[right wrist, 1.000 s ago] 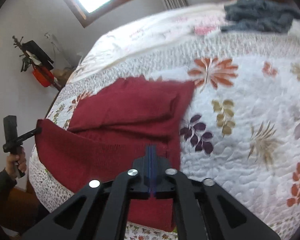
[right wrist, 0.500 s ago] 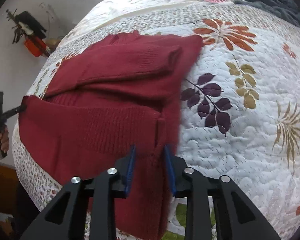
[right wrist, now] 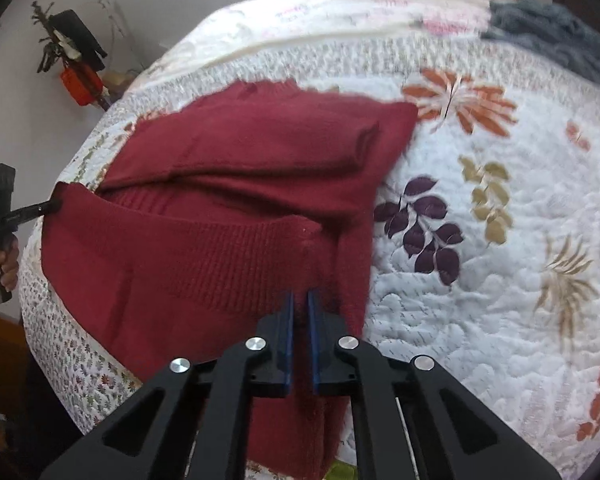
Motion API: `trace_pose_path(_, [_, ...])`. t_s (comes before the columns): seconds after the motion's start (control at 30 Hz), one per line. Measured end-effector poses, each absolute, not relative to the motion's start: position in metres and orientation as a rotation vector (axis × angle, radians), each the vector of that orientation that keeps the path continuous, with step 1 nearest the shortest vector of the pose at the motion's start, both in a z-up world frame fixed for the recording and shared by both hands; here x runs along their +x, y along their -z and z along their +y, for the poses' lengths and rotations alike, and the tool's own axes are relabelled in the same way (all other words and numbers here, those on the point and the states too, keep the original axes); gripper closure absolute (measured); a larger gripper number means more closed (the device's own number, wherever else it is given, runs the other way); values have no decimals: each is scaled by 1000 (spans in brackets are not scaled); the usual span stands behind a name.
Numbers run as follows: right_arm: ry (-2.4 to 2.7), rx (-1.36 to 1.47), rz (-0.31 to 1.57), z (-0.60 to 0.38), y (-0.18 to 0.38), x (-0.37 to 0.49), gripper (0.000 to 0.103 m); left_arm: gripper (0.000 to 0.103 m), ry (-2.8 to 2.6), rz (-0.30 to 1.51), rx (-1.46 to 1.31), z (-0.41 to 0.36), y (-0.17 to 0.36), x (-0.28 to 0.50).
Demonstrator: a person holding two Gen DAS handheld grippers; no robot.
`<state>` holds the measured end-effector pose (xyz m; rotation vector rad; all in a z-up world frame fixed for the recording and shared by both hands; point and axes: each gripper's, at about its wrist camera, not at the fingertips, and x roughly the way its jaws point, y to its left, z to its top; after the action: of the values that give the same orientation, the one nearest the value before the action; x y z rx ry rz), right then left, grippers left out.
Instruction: Fold small clothes
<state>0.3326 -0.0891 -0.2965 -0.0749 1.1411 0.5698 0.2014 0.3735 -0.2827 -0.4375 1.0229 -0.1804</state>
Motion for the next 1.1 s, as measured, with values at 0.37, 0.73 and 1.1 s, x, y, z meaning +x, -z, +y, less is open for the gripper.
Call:
trace_pose_path(0.37, [-496,20,887,-113,206,320,98,98,197,823,-361,370,197,193])
trace_pose_path(0.73, [-451,89,858,-100,188,437,98,98,173,816,-354,398,185,318])
trace_pose_path(1.1, [-375,107,1060,-73,274,552,98,98,44,1106,-429,418,291,439])
